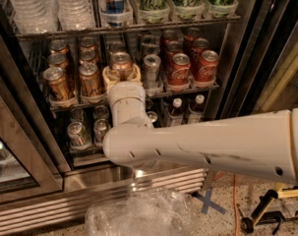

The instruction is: Pick orange can from middle shelf of fridge

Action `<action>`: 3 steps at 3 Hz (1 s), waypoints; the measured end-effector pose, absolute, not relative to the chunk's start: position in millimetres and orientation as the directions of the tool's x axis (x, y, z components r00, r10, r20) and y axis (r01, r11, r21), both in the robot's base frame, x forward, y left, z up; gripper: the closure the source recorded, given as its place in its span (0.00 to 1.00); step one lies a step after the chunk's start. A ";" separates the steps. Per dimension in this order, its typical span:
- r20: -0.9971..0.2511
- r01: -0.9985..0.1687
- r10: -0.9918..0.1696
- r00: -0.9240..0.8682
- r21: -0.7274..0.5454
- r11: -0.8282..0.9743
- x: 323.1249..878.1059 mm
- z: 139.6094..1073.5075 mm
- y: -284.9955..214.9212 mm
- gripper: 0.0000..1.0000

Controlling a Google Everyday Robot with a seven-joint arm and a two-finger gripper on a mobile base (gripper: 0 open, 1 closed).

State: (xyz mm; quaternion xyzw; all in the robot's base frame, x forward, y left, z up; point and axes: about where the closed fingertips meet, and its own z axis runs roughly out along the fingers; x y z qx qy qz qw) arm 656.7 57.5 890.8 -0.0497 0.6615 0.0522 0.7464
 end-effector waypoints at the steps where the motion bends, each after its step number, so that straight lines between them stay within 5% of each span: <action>1: -0.994 -0.285 0.088 0.064 0.067 0.956 630.0 884.1 70.1 1.00; 3: -0.993 -0.493 0.115 -0.019 0.109 0.863 580.5 883.5 68.6 1.00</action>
Offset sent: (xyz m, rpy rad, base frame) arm -0.0889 0.0195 -0.0269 0.1008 0.1480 0.4514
